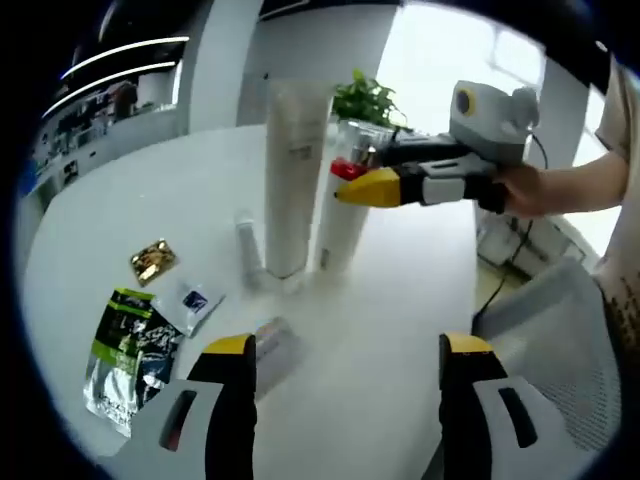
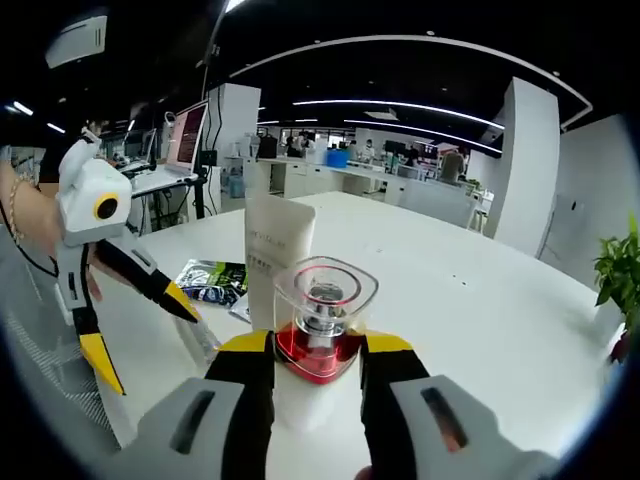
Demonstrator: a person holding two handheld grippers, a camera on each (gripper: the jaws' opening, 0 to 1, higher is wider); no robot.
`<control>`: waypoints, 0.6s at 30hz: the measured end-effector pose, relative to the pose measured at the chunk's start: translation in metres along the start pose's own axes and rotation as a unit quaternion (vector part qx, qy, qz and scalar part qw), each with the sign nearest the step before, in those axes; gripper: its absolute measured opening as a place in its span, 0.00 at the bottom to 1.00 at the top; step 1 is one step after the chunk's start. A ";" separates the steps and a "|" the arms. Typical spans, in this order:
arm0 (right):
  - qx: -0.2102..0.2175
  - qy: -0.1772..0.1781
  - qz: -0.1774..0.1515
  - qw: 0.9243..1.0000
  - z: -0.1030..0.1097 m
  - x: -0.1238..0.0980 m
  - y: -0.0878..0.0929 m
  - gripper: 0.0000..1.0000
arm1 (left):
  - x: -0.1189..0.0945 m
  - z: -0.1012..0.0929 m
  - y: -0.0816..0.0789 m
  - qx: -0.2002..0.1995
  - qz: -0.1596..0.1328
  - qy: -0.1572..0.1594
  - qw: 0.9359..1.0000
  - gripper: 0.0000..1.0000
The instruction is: Arrange the skincare products in the storage area until every visible bottle or jar stands upright without overlapping.
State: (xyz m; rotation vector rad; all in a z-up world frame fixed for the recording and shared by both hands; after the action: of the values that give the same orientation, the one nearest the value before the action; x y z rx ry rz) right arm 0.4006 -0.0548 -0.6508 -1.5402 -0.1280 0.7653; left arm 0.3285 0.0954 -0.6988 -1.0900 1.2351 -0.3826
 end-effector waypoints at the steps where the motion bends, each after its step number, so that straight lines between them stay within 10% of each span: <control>1: -0.001 -0.002 0.000 1.000 -0.001 0.001 -0.001 0.32 | -0.002 0.001 0.001 -0.004 -0.001 -0.003 1.000 0.71; 18: 0.001 -0.010 -0.003 1.000 -0.003 0.009 -0.003 0.32 | -0.002 0.004 0.006 -0.014 0.005 -0.011 1.000 0.73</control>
State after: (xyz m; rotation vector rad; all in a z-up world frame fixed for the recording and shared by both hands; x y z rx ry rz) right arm 0.4097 -0.0522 -0.6515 -1.5308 -0.1466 0.7765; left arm 0.3290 0.1016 -0.7030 -1.1091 1.2303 -0.3453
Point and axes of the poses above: the point that each gripper's makers call its tool centre point, and the gripper's own axes: x roughly forward along the fingers, z roughly to its left, y roughly out of its underside, the point moved 4 cm from there along -x, roughly backward along the fingers, and after that the axes turned 14 degrees about x, right-handed, at the moved point
